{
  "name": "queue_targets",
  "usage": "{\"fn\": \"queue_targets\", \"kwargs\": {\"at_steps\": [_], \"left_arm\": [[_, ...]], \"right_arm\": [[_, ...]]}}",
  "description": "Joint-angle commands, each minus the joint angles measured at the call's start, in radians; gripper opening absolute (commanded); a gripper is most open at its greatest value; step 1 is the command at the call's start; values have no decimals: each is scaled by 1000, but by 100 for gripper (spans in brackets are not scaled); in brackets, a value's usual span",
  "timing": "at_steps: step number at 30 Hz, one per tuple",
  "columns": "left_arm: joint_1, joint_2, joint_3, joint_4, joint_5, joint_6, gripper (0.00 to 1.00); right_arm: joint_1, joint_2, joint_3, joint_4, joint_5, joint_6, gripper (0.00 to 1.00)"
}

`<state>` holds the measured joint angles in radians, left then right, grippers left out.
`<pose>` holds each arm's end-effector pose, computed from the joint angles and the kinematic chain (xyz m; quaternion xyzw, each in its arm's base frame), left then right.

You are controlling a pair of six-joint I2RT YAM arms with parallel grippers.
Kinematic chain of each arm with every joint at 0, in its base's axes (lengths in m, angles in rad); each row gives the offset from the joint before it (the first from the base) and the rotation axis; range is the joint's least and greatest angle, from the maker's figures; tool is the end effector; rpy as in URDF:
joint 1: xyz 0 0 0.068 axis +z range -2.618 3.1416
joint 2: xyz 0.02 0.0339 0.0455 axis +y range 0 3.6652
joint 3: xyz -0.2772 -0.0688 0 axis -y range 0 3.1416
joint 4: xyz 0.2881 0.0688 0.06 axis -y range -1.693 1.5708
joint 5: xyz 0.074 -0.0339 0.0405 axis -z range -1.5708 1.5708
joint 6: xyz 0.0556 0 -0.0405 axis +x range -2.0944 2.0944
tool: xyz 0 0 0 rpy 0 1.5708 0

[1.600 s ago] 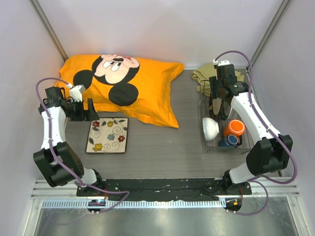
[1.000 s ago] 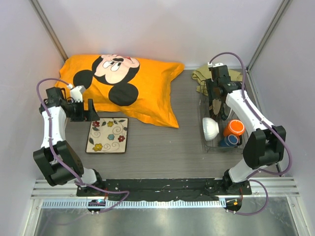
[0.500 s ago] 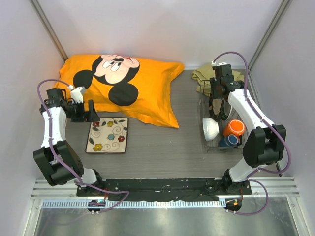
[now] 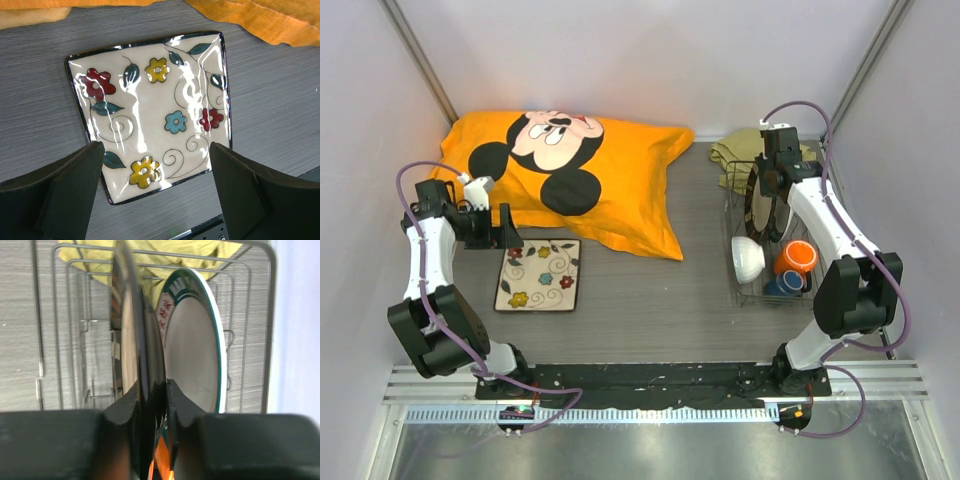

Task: Unload the mixed dishes from the dish rack
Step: Pick up the plate from the dish rack.

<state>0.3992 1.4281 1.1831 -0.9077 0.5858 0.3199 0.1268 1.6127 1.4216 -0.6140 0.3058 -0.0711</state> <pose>0.3100 0.0974 0.2662 0.0227 0.9382 -0.1945 0.2854 0.4127 0.0357 0.3031 -0.0340 0.9179 -0.1309 0.3730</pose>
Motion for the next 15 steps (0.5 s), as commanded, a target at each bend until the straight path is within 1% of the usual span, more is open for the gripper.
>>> {"fn": "queue_targets", "kwargs": {"at_steps": [1,2,3,9,15], "left_arm": [[-3,-11,0,23,6,7,91],[-2,-11,1,23,9,7,91],[-2,-11,1,23,9,7,91],[-3,-5,7,21,22,1,91],[-3,-6,13,18,29,1,91]], "right_arm": [[4,41,23,7,-76,17,10],[4,38,26,2,-71,17,7],[4,38,31,-3,-71,19,1],[2,27,83,-42,-56,19,1],[4,27,171,-96,-45,8,1]]}}
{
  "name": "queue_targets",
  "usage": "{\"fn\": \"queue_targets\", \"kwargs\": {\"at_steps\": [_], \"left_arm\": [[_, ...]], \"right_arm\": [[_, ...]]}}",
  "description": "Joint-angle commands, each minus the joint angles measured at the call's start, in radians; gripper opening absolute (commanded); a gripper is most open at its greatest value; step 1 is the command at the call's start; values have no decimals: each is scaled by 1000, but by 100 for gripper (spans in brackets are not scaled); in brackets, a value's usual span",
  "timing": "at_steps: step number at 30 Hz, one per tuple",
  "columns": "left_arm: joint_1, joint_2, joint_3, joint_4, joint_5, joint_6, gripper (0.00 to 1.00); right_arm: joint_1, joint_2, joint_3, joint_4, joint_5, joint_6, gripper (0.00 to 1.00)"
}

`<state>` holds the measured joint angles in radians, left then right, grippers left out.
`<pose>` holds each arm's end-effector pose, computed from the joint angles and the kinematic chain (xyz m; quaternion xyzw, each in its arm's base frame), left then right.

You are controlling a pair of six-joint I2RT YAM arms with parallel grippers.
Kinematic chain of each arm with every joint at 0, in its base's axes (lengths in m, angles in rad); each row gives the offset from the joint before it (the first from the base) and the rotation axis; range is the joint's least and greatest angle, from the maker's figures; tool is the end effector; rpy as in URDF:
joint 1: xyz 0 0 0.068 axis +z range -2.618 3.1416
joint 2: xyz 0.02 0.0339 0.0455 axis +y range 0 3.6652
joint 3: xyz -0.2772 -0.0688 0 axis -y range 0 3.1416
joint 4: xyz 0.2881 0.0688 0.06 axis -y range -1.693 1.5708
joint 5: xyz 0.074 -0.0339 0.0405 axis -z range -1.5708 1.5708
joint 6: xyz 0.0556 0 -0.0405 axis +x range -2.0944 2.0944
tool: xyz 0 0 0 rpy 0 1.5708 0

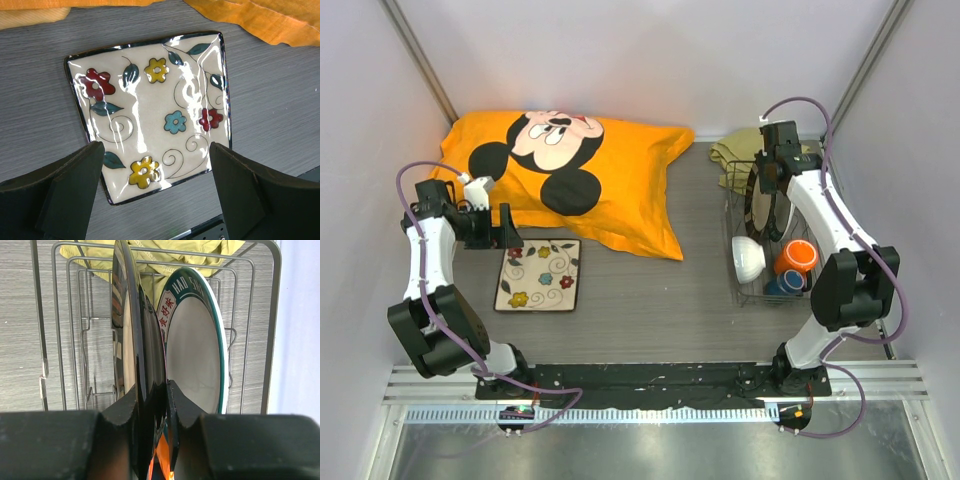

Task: Unload the mixed dishes from the dish rack
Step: Pick up the plate from the dish rack.

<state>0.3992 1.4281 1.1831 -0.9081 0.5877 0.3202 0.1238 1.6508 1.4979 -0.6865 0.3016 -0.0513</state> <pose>0.3100 0.0973 0.2663 0.0230 0.9380 -0.1954 0.2855 0.4197 0.0356 0.3106 -0.0272 0.9244 -0.1274 0.3584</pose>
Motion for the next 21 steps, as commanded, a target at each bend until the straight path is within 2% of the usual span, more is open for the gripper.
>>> {"fn": "queue_targets", "kwargs": {"at_steps": [1,21], "left_arm": [[-2,-8,13,18,26,-1,91],[-3,-12,30,-2,41,6,91]], "right_arm": [[7,-13,113,-30,-38,-15,1],[8,7,309,-136,45,-74,1]]}}
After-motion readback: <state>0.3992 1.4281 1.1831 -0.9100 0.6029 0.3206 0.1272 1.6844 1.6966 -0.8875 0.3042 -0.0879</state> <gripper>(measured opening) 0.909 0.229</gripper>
